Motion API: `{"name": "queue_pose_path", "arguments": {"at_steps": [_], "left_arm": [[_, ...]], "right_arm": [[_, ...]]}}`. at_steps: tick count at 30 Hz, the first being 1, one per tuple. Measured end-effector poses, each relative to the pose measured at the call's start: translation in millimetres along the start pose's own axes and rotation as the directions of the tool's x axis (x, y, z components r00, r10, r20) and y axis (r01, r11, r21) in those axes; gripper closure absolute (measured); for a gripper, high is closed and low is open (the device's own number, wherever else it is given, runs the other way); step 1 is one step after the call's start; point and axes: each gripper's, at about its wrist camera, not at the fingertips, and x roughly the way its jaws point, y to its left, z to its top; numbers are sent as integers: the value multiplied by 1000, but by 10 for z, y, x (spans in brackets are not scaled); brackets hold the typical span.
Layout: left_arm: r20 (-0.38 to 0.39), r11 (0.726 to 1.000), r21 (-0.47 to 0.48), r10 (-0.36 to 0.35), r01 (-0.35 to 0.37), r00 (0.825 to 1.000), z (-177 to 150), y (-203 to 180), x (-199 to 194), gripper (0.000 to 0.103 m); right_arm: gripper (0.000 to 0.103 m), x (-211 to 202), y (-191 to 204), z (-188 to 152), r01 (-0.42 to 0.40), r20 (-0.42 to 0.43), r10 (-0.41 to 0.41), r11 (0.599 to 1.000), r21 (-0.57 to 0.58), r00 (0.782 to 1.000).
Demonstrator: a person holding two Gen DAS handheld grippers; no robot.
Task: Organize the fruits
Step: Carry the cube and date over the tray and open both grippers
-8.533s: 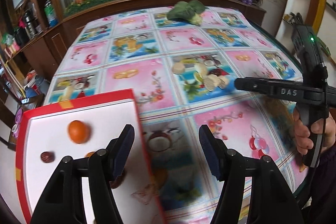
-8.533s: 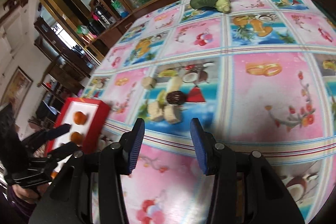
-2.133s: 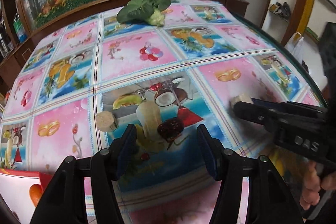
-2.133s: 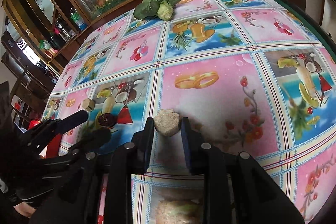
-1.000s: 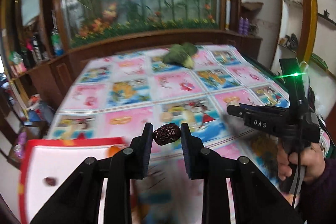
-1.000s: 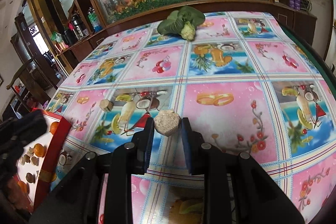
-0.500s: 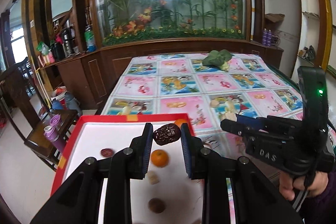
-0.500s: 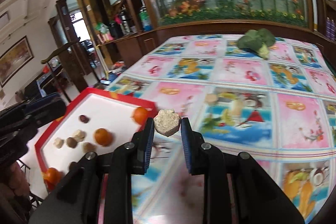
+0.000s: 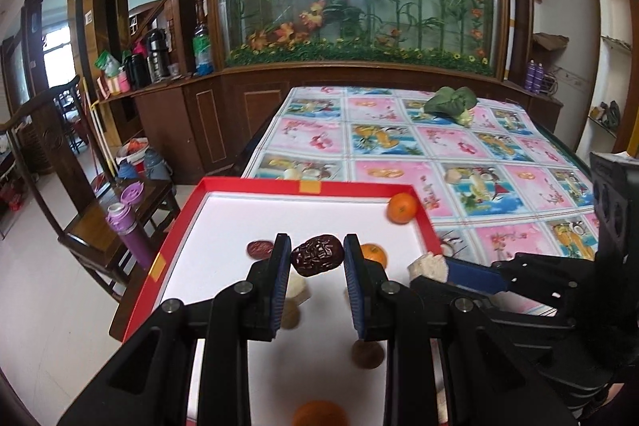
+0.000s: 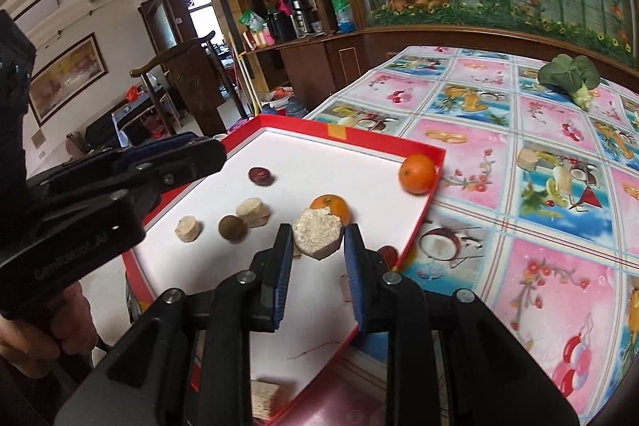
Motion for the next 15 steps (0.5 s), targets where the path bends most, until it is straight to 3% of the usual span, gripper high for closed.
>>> {"name": "queue_pose_path", "arguments": {"at_steps": [6, 15], "left_arm": [[-16, 999, -36, 21, -21, 1000, -74, 209, 39, 77], [-76, 999, -24, 36, -38, 996, -215, 292, 182, 77]], "right_arm": [[75, 34, 18, -30, 4, -17, -4, 1000, 7, 1000], [75, 213, 45, -80, 3, -120, 0, 1000, 22, 993]]}}
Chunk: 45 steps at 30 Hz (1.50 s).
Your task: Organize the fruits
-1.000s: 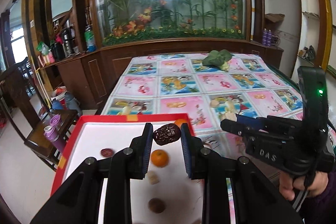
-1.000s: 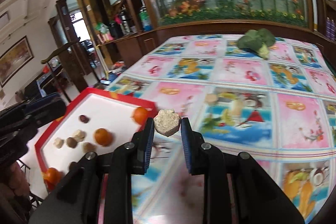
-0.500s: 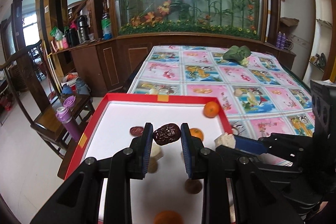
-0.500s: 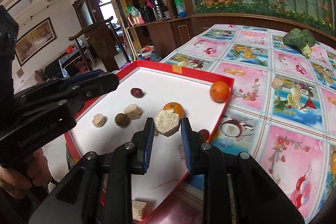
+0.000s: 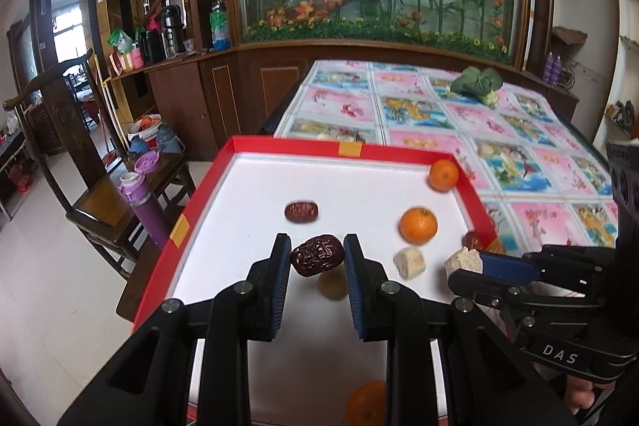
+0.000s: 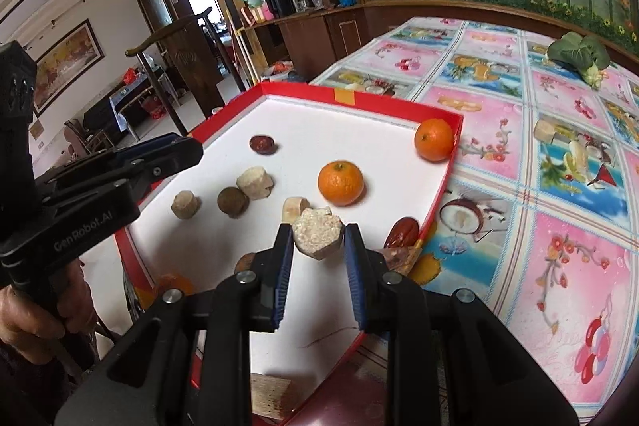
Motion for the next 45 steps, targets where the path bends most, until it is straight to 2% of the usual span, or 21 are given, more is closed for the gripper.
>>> {"name": "queue_pose_path", "arguments": {"at_steps": [10, 26, 34, 36, 40, 42, 45], "left_arm": [[-68, 1000, 22, -2, 4, 998, -143, -35, 131, 77], [-82, 1000, 28, 11, -9, 997, -161, -49, 162, 76], [-99, 1000, 7, -3, 4, 995, -167, -24, 182, 73], [-102, 1000, -18, -18, 16, 995, -165, -6, 159, 63], [-65, 999, -46, -24, 21, 998, -136, -16, 10, 52], [-39, 997, -71, -21, 18, 999, -113, -25, -91, 35], [13, 995, -99, -16, 17, 1000, -79, -44, -262, 28]], "right_arm": [[75, 66, 6, -53, -14, -41, 15, 1000, 9, 999], [75, 91, 48, -44, 0, -54, -1, 1000, -11, 999], [74, 93, 51, -41, 1, -54, -1, 1000, -12, 999], [74, 88, 45, -41, 4, -49, -5, 1000, -5, 999], [73, 47, 5, -33, 4, -34, -3, 1000, 16, 999], [73, -8, -8, -29, -6, -13, 6, 1000, 24, 1000], [73, -107, -12, -22, -16, 18, 16, 999, 28, 1000]]}}
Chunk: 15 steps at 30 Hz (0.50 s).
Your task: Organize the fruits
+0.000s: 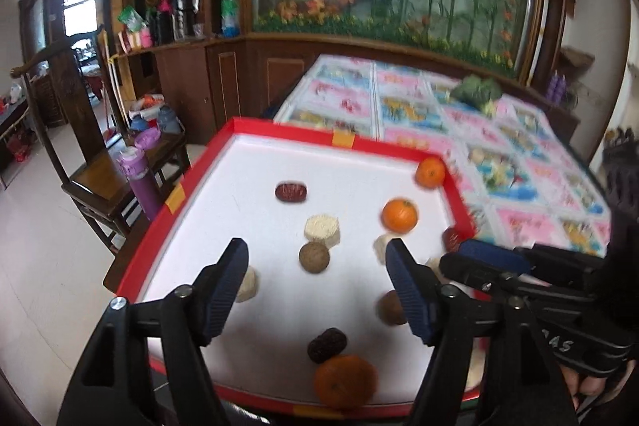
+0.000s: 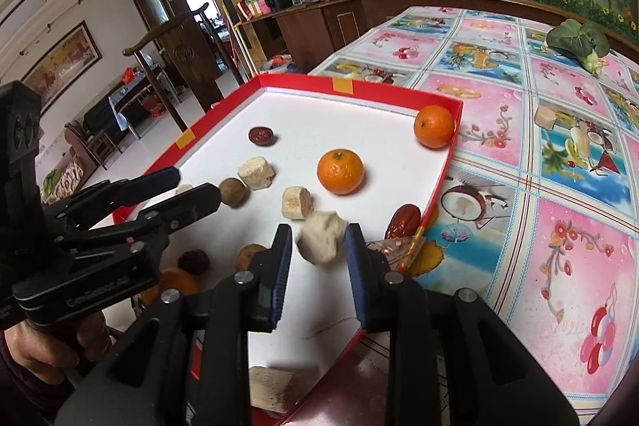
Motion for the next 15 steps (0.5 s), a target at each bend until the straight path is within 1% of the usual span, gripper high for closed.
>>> {"name": "queue_pose_path", "arguments": {"at_steps": [2, 4, 8, 10, 11, 13, 14, 15], "left_arm": [[20, 1000, 14, 20, -20, 1000, 32, -56, -110, 25], [41, 998, 37, 41, -42, 998, 54, -137, -220, 25], [70, 999, 35, 32, -35, 997, 75, -218, -441, 23], [86, 997, 29, 71, -74, 994, 93, -246, -533, 22], [102, 994, 30, 103, -106, 990, 101, -265, -593, 21], [141, 985, 33, 161, -168, 977, 116, -298, -707, 19], [158, 982, 30, 181, -188, 971, 122, -302, -750, 15], [190, 976, 21, 208, -216, 960, 126, -308, -833, 9]], "right_arm": [[70, -69, -2, 7, 0, 18, 0, 1000, 3, 1000], [61, -148, -9, 20, 7, 42, -7, 1000, 10, 999], [58, -335, -4, 42, 1, 87, -3, 1000, 23, 996], [55, -450, 23, 46, 5, 113, -8, 1000, 22, 994], [53, -505, 38, 45, 6, 126, -8, 1000, 20, 992], [46, -624, 73, 50, 11, 154, -13, 1000, 14, 988], [44, -683, 90, 48, 14, 168, -16, 1000, 12, 986], [42, -747, 111, 40, 14, 183, -15, 1000, 9, 983]]}}
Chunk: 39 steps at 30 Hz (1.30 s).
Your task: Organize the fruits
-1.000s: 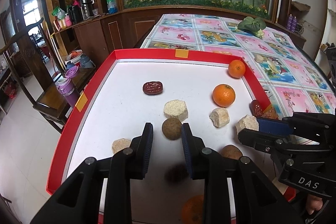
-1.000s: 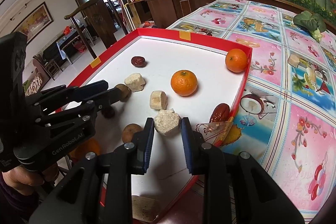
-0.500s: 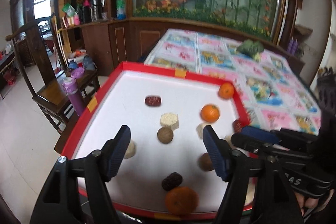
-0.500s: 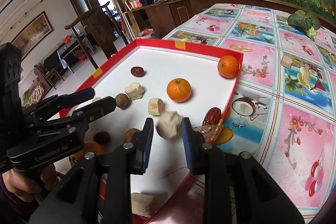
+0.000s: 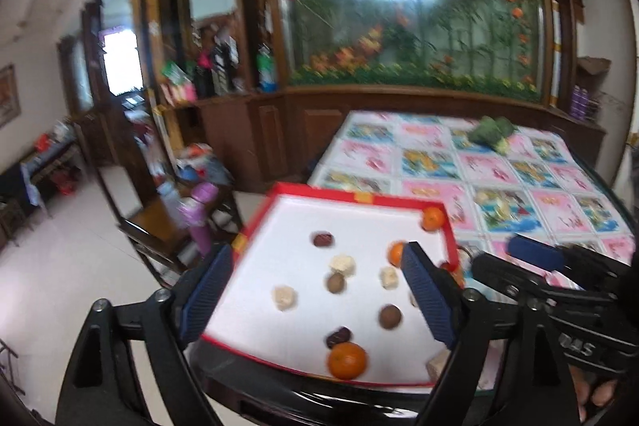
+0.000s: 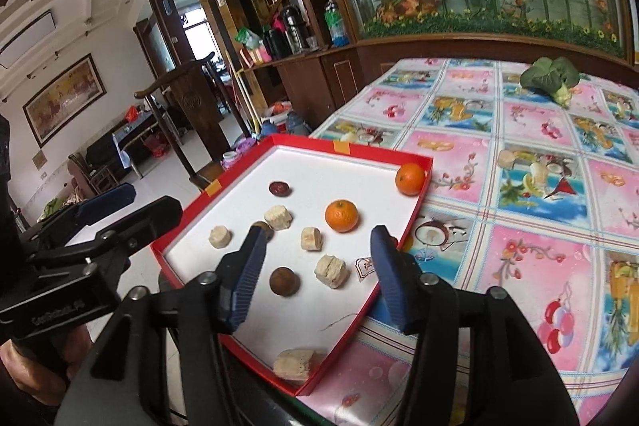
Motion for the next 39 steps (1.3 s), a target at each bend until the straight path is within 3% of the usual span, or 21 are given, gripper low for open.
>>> {"name": "queue_pose_path", "arguments": {"at_steps": [2, 6, 9, 15, 19, 25, 39], "left_arm": [[52, 999, -18, 39, -38, 998, 17, 43, -125, 0], [117, 997, -42, 64, -60, 991, 56, 96, -309, 0], [107, 998, -35, 64, -61, 992, 83, 89, -321, 0], [68, 998, -47, 51, -48, 996, 93, 90, -298, 0], [88, 995, -43, 91, -88, 992, 90, 107, -341, 0], [93, 991, -46, 128, -124, 987, 81, 150, -378, 0], [75, 996, -32, 90, -88, 993, 76, 165, -369, 0]], "right_arm": [[39, -126, 39, 7, -6, 26, 6, 1000, -6, 1000], [26, -326, 125, -2, -4, 65, 5, 1000, -16, 998], [18, -429, 198, -14, 10, 89, -8, 1000, -30, 996], [14, -601, 305, -36, 46, 140, -37, 997, -63, 989], [5, -681, 326, -37, 79, 190, -65, 995, -62, 980], [4, -640, 402, -48, 98, 195, -80, 991, -86, 978], [3, -570, 487, -62, 113, 179, -92, 987, -113, 980]]}}
